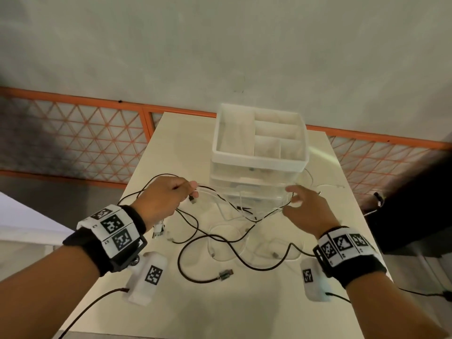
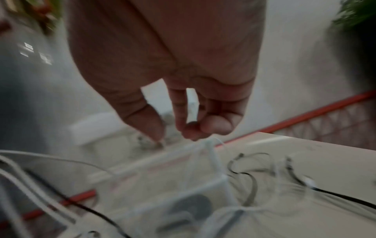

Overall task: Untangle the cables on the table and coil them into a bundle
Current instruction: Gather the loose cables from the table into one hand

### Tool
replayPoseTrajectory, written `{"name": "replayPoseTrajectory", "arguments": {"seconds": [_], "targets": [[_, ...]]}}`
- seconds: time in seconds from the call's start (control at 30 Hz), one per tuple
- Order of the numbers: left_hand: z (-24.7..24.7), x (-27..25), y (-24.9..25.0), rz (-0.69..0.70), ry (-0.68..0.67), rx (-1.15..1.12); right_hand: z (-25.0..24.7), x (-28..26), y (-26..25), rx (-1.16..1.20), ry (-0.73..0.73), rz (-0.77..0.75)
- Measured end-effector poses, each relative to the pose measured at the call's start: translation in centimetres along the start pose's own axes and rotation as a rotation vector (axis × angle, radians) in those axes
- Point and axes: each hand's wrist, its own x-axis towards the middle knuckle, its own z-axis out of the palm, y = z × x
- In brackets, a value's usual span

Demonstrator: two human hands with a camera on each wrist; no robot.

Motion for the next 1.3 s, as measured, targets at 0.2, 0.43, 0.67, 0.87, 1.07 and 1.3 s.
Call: {"name": "replayPoseTrajectory", "arguments": {"seconds": [0.2,0.43,0.67,0.87,1.07,1.3], "targets": [[2.7,-1.1,2.5,0.206,-0.289,0.173,4.2,-3.7,-8.0,-0.084,-0.049,-0.476],[0.9,-1.2,-1.4,0.100,-0.305,0.369,2.4,-1.8,-6.0,0.012,0.171,-0.154],[1.8,-1.0,-0.9,0.240,-0.209,0.456,5.1,-4.1,-9.0,0.013,-0.175,-0.503],[0.2,-1.1,-1.3,-0.123,-0.256,-0.412,4.5,-4.0,-8.3,0.402,-0.218,-0.453],[0.9,-1.2,-0.2,-0.189,-0.275,-0.478,5.1,-4.6,-8.6,0.491,-0.271,-0.472],[1.8,-1.5,1.0,-0.036,-0.281,-0.223,5.4,-4.8,-9.3,0.536,-0.212,-0.461]]}}
